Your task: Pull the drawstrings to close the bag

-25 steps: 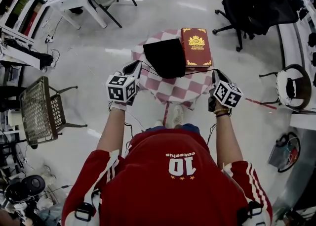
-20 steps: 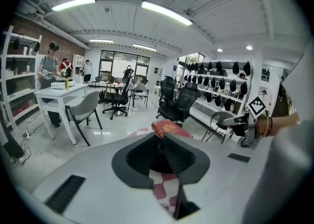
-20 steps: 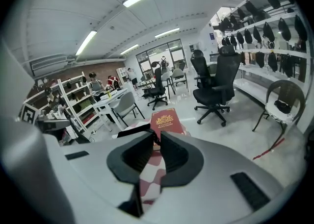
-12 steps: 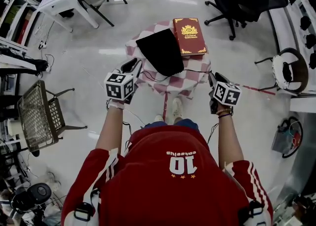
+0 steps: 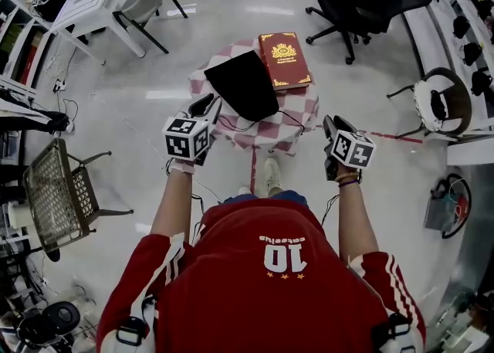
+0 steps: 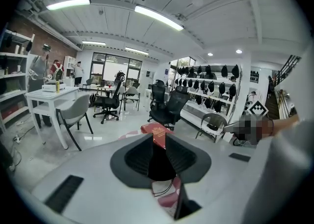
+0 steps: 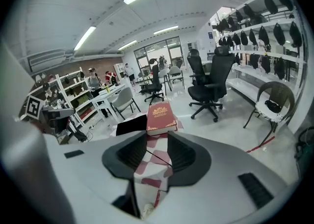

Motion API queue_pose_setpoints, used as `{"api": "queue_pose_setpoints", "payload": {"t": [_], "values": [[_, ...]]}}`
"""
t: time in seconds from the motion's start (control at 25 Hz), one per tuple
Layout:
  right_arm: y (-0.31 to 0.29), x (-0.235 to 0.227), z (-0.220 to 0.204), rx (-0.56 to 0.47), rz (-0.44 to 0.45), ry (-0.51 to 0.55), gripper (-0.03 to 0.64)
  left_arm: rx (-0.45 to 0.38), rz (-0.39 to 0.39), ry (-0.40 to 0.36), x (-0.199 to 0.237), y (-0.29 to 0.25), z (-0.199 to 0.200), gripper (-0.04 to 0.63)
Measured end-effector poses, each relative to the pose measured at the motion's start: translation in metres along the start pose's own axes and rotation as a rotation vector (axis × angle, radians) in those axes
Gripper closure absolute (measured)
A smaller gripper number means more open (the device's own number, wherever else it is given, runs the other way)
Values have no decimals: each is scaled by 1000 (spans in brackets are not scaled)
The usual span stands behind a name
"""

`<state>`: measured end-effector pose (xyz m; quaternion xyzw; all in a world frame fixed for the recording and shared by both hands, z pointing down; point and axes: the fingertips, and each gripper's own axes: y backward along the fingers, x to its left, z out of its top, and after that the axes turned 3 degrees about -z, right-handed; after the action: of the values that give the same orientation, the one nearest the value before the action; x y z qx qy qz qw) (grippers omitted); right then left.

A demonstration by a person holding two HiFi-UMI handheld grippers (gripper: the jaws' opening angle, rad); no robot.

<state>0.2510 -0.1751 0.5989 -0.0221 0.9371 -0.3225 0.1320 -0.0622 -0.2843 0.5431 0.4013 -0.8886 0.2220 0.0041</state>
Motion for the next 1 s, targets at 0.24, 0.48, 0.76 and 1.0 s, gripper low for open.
{"api": "queue_pose_setpoints", "payload": {"t": [0.24,0.48,0.76,1.0], "values": [[15,7,15,-43,-16,22,495,-56,14,10,4,16,14,525],[30,23,26,-95,-10,26,495,-111,25,9,6,38,29,525],[38,56,45,-130,9,105,496,-138,17,-32,0,64,55,525],[51,83,69,-193,59,152,497,-210,25,-14,-14,78,80,525]]}}
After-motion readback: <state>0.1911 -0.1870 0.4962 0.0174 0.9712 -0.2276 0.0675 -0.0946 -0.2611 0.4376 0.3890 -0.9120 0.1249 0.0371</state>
